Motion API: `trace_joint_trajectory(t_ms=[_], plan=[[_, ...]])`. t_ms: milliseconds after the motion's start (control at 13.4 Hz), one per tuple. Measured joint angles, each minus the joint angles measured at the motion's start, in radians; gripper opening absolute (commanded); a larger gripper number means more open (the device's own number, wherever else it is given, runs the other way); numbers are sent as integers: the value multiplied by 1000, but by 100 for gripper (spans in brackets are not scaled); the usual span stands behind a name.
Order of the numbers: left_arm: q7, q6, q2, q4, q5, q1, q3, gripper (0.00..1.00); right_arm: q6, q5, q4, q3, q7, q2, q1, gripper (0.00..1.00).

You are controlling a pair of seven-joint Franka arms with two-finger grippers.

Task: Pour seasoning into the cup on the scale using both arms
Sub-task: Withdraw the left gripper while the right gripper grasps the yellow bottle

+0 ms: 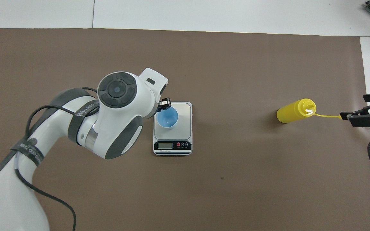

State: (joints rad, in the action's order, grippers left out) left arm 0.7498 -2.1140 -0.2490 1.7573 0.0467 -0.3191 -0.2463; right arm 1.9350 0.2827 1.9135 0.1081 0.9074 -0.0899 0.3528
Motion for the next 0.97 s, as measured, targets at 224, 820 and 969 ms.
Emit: trace_joint_trajectory(t_ms=[224, 820, 969], plan=[[-95, 86, 76, -23, 1, 91, 4, 100, 36, 119, 70, -2, 190, -1, 69, 100], [-413, 315, 235, -31, -16, 314, 8, 100, 158, 569, 340, -4, 713, 38, 178, 100], [-466, 340, 256, -32, -20, 353, 10, 100, 200, 681, 378, -3, 811, 63, 176, 100]])
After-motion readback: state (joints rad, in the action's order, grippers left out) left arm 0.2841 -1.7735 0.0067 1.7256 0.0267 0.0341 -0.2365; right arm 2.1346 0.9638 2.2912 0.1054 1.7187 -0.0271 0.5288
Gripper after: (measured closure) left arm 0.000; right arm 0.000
